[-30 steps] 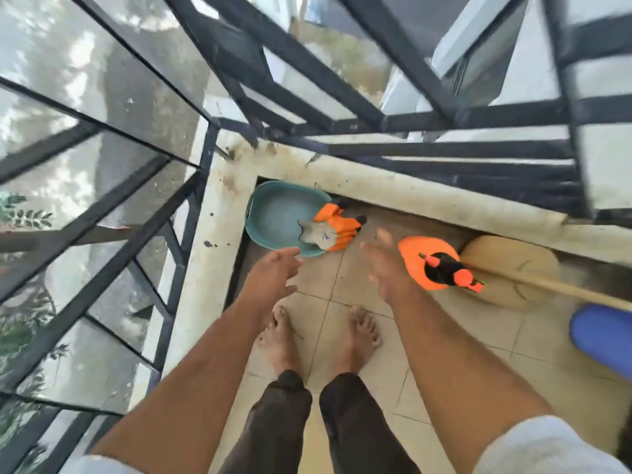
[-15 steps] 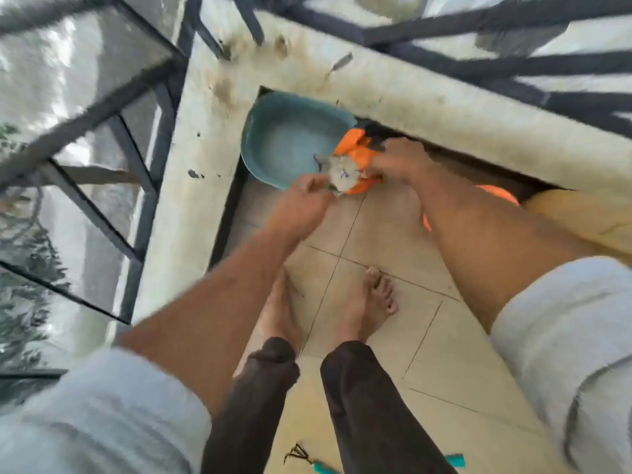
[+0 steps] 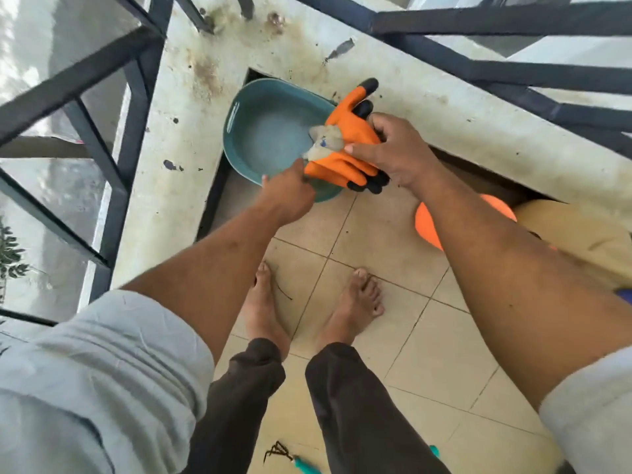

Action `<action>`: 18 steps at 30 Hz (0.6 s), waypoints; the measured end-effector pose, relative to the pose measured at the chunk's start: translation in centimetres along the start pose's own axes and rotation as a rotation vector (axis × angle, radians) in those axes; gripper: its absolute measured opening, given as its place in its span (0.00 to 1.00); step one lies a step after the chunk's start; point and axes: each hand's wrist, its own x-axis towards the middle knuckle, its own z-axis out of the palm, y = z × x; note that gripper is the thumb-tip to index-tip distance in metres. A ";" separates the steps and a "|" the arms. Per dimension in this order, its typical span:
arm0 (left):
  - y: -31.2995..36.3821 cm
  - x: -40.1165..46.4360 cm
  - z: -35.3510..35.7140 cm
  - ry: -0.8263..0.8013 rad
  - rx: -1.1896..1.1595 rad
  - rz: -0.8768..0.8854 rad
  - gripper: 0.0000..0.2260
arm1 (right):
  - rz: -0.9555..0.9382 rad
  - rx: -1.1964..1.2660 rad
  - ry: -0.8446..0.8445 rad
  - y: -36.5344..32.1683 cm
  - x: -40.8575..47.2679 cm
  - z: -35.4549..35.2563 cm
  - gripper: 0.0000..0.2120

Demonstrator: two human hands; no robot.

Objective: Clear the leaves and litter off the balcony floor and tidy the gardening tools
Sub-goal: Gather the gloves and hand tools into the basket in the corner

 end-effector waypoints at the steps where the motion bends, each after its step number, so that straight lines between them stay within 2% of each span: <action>1: -0.2 0.1 0.0 0.028 0.012 -0.011 0.21 | 0.007 -0.027 0.005 -0.3 0.1 0.4 0.13; 5: -0.8 0.2 0.3 0.079 0.240 -0.031 0.34 | 0.136 -0.435 0.002 0.2 0.6 2.8 0.24; 8: -0.6 -0.3 0.6 0.010 0.377 0.116 0.40 | 0.112 -0.657 0.132 0.1 0.2 4.4 0.28; 10: 0.1 -0.6 0.8 -0.083 0.392 0.215 0.42 | 0.089 -0.662 0.237 0.0 -0.1 4.7 0.31; 13: 1.1 -0.6 1.1 -0.156 0.310 0.208 0.40 | 0.144 -0.542 0.297 0.4 -0.2 4.3 0.33; 16: 2.1 -1.7 0.1 -0.114 0.218 0.198 0.37 | 0.207 -0.376 0.319 0.2 -1.2 3.6 0.34; 18: 2.6 -3.4 -1.3 -0.079 0.129 0.169 0.30 | 0.213 -0.288 0.350 -0.5 -2.9 3.0 0.32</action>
